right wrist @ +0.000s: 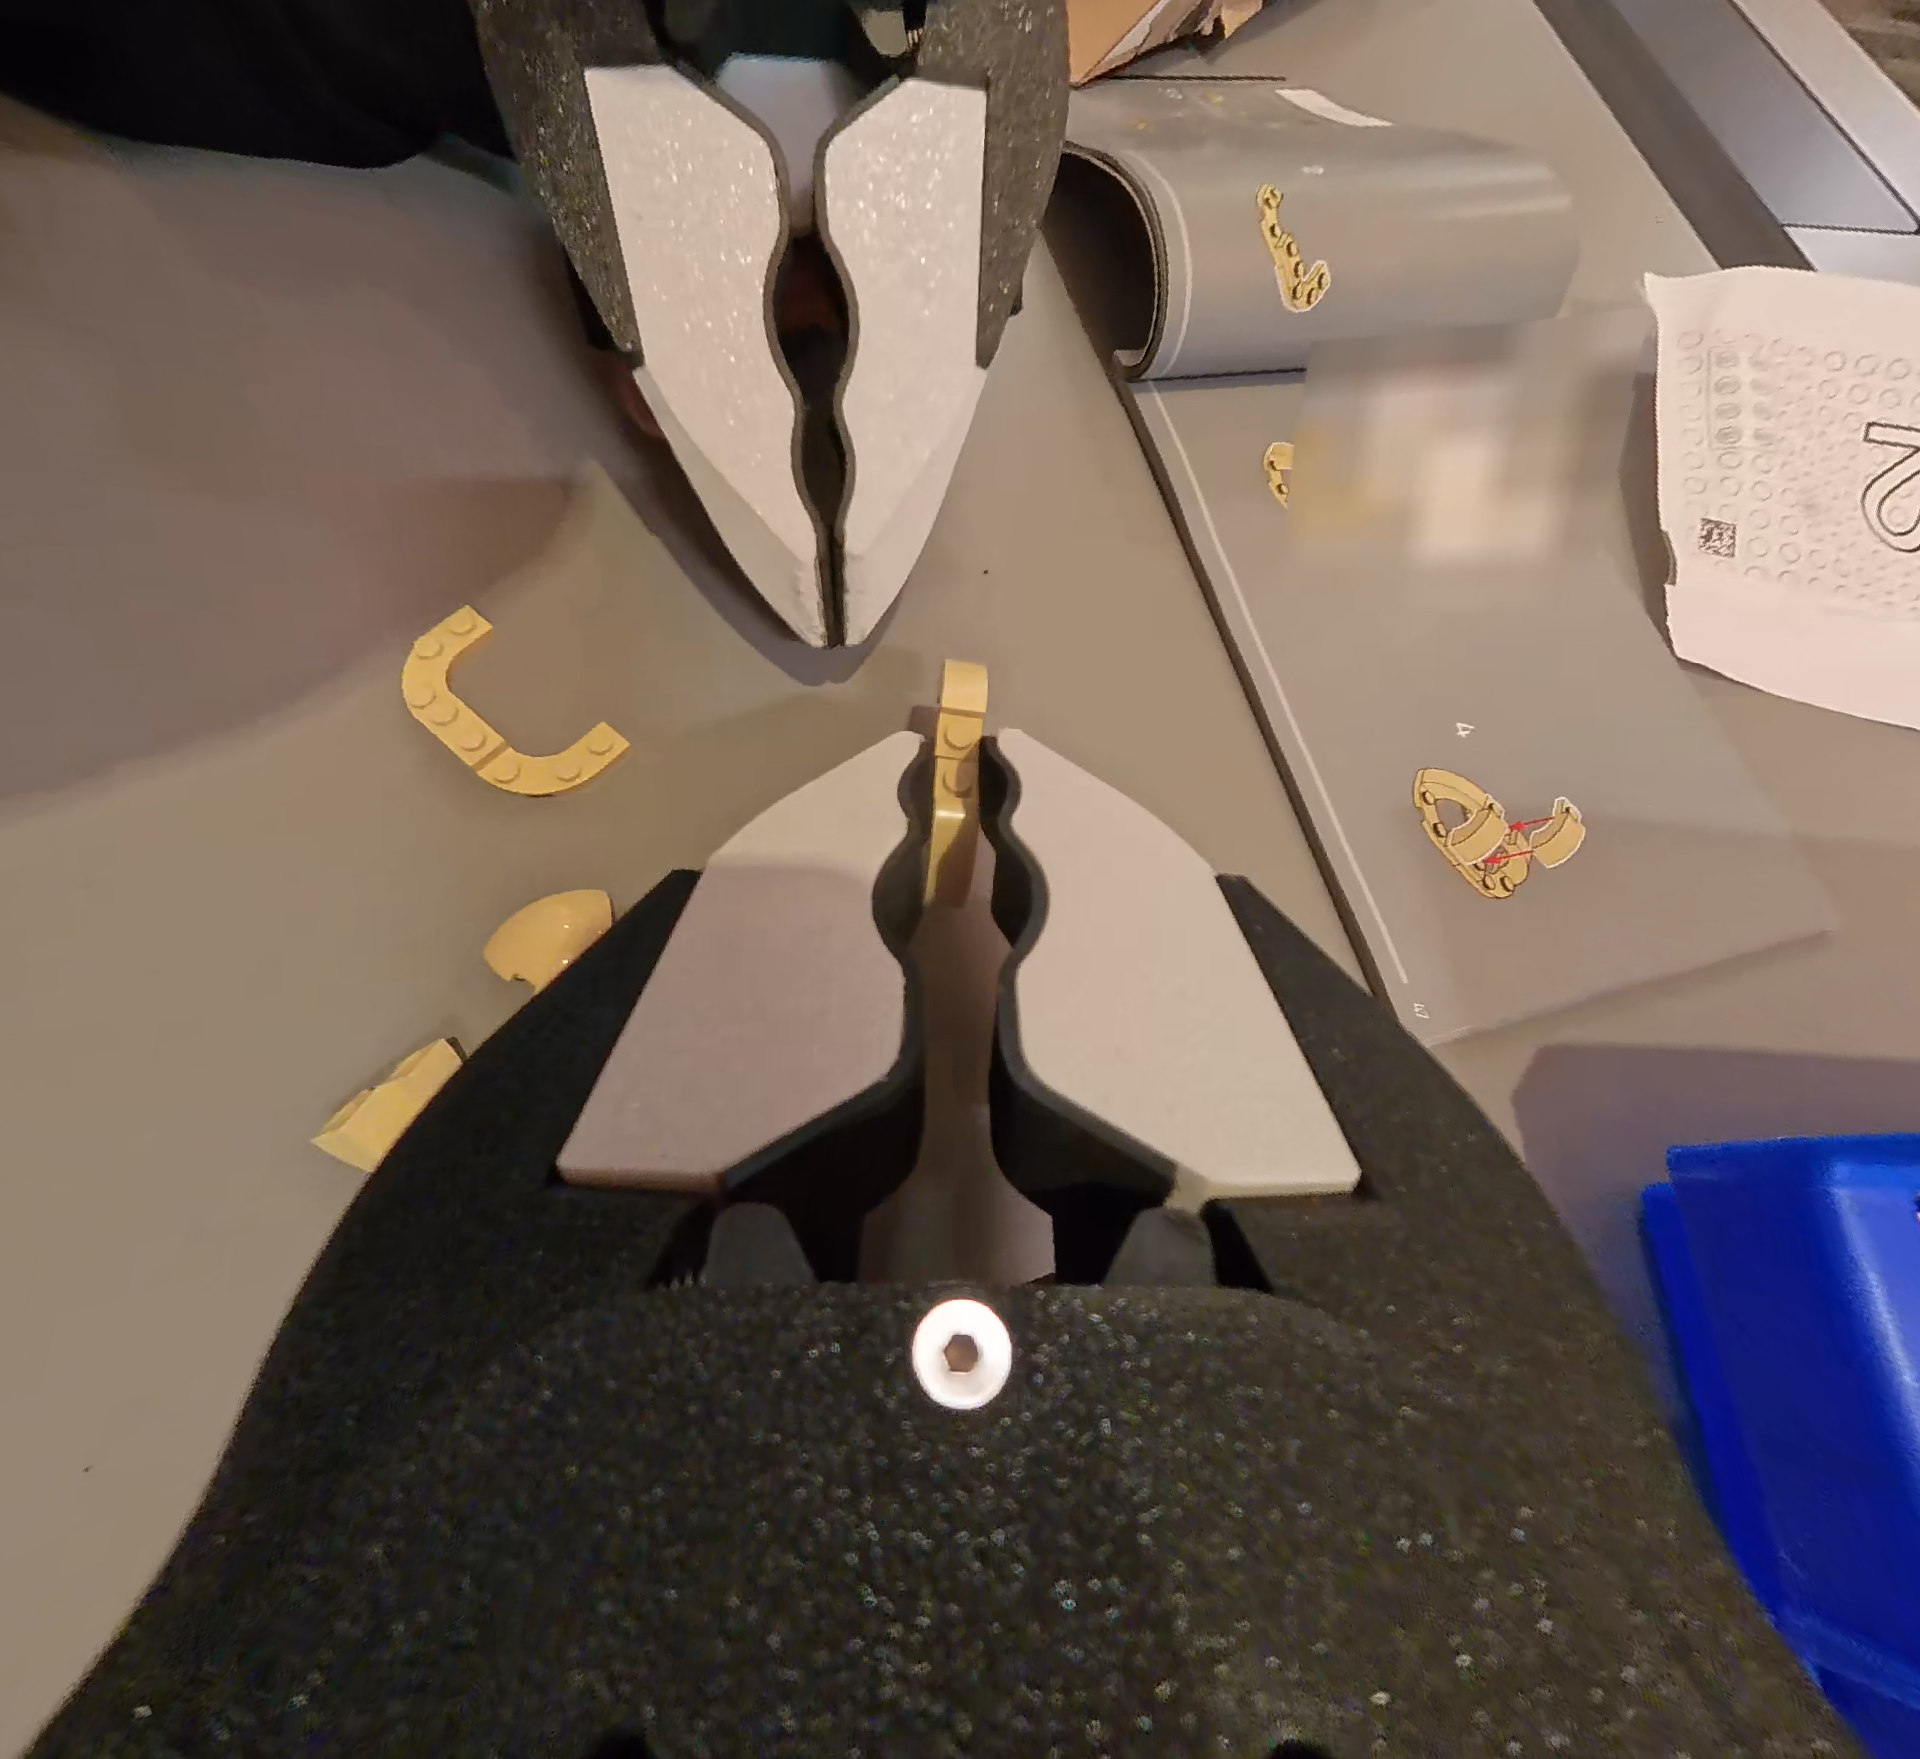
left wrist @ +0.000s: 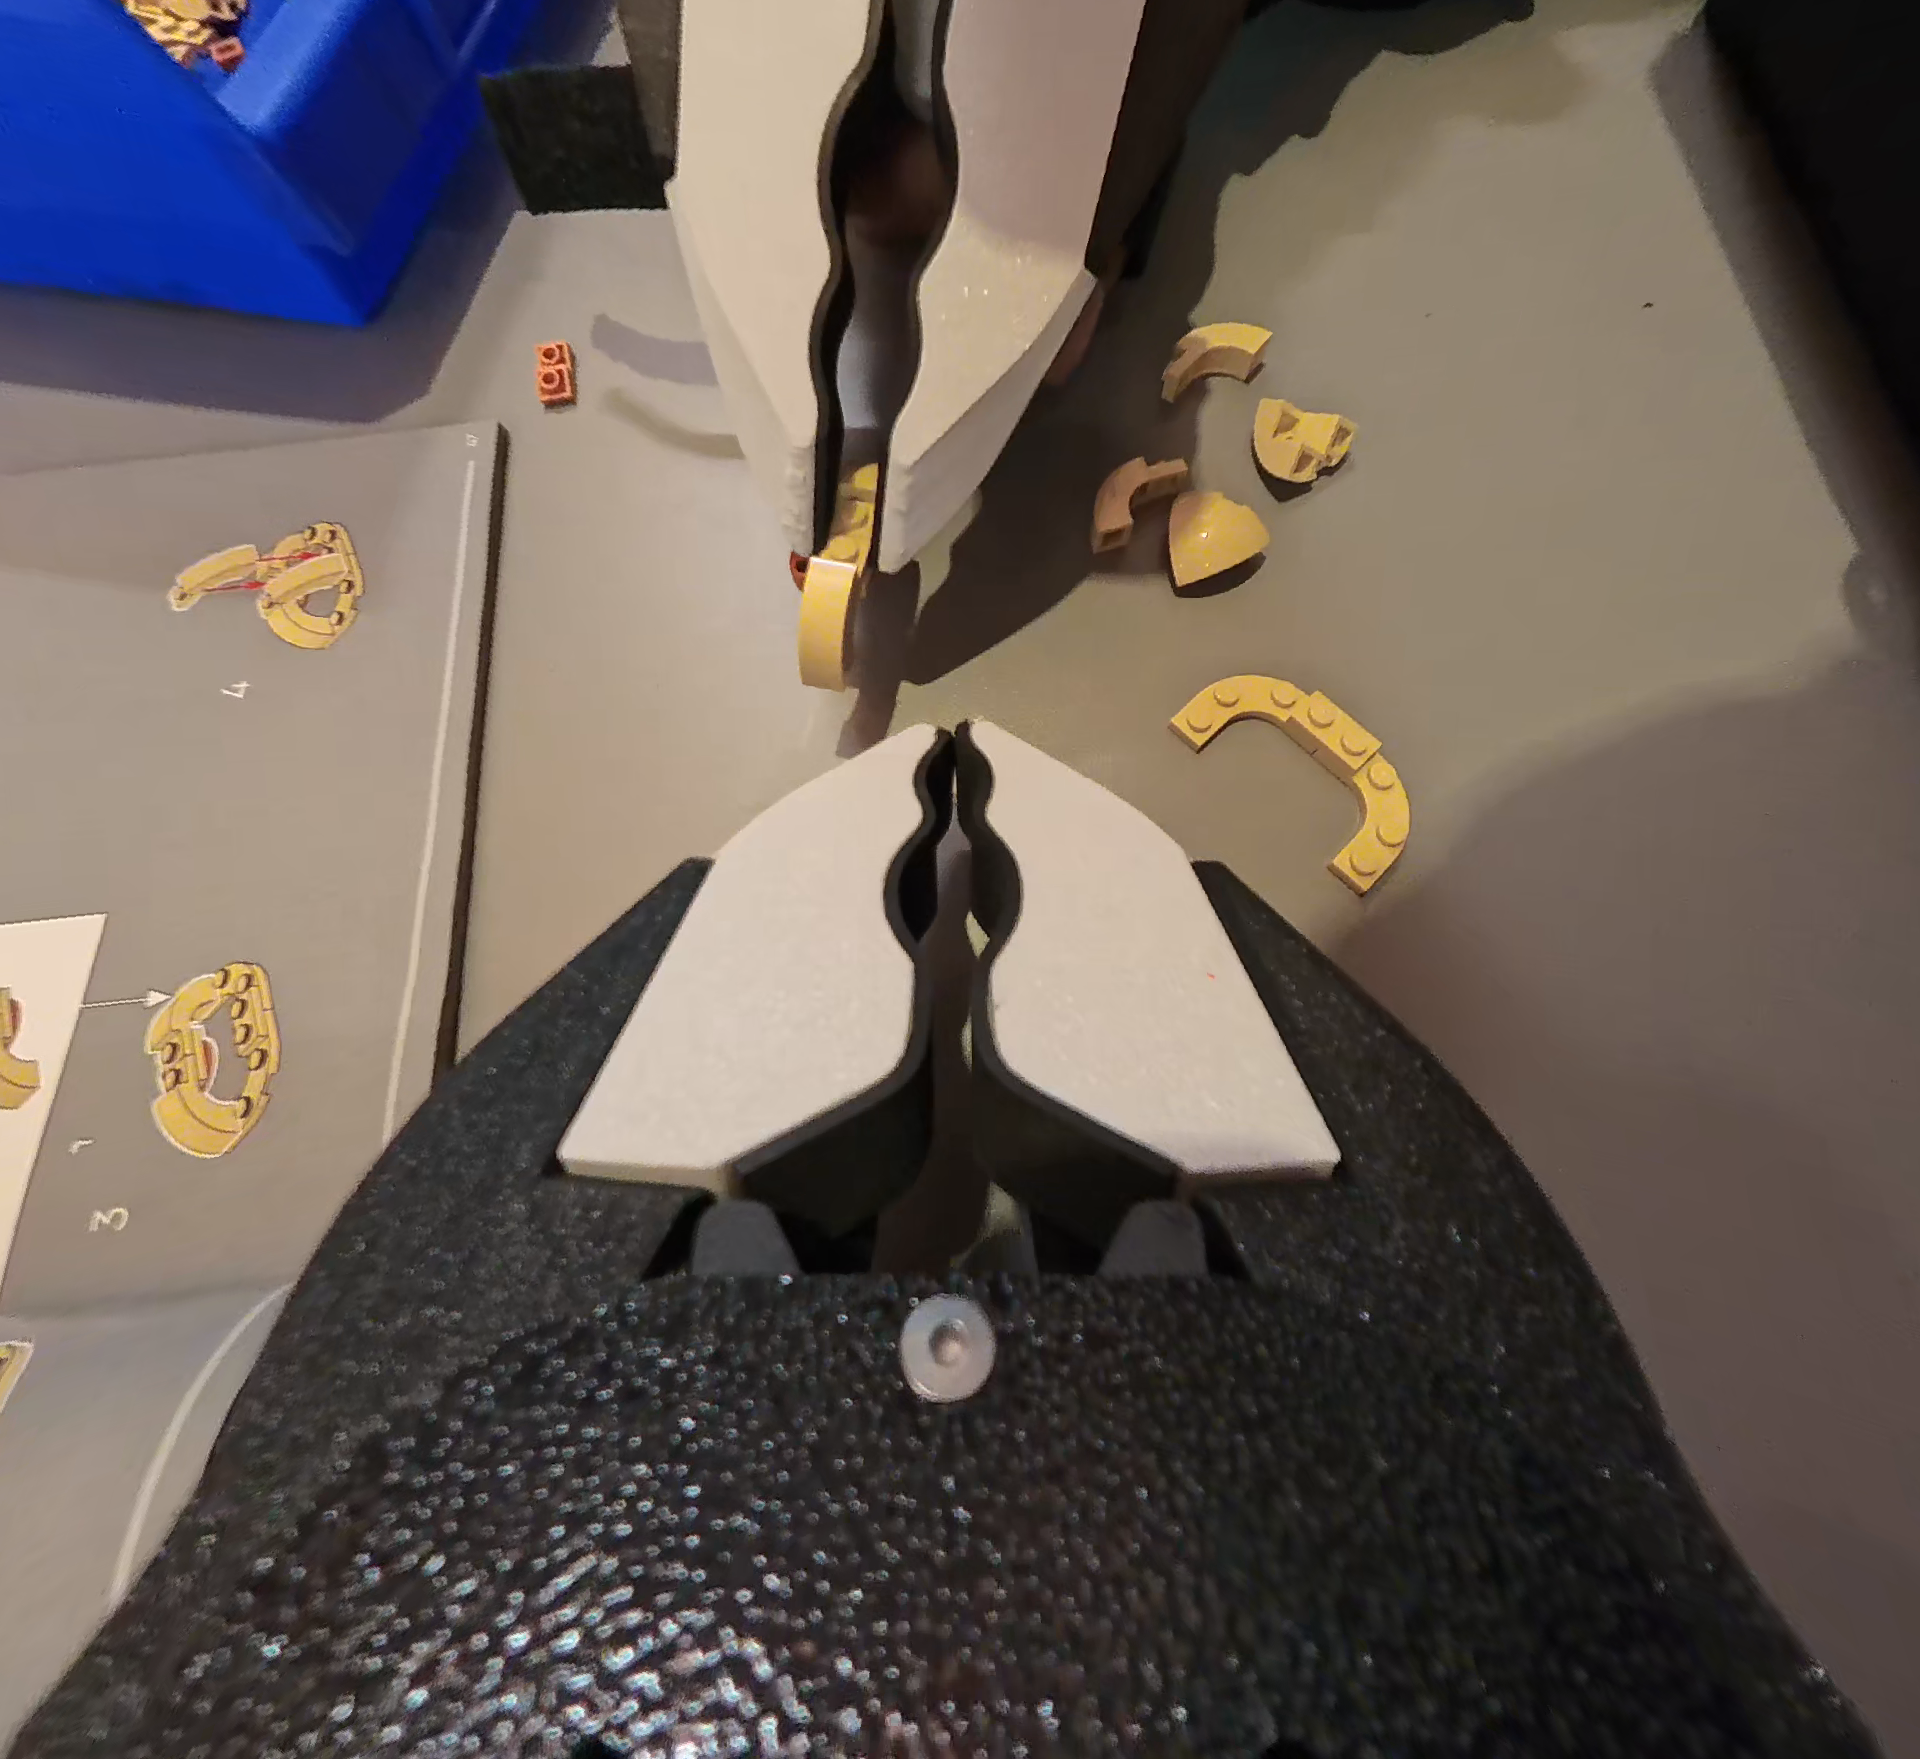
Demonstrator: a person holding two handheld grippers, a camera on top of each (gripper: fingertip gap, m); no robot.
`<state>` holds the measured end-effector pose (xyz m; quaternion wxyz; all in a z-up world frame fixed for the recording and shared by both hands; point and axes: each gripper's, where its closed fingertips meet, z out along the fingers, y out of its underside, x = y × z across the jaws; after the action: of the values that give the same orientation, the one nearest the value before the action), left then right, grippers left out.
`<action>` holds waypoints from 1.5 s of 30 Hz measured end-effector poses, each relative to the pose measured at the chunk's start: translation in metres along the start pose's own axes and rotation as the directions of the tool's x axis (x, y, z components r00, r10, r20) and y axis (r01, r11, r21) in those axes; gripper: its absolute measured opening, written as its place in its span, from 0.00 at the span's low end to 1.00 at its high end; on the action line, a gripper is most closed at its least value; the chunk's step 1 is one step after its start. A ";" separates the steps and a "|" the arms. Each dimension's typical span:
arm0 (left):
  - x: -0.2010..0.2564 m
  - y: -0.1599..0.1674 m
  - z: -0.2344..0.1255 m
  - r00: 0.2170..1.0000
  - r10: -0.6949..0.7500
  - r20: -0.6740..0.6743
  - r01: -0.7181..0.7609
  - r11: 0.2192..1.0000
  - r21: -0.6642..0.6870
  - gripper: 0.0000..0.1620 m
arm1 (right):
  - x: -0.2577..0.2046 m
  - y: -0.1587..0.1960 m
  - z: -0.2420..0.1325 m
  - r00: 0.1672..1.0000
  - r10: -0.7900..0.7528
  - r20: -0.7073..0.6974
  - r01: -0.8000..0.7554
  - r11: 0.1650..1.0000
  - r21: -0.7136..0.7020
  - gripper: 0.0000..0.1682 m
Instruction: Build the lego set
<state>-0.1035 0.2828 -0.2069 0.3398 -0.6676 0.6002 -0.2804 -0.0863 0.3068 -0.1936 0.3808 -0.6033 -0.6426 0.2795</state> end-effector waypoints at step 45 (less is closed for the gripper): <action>0.000 0.002 0.001 1.000 0.010 0.009 -0.010 1.000 -0.021 0.00 | 0.001 -0.001 0.000 1.000 0.017 0.003 -0.017 1.000 0.021 0.04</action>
<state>-0.1038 0.2829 -0.2097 0.3366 -0.6695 0.6049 -0.2694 -0.0864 0.3080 -0.1925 0.3838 -0.6045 -0.6348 0.2903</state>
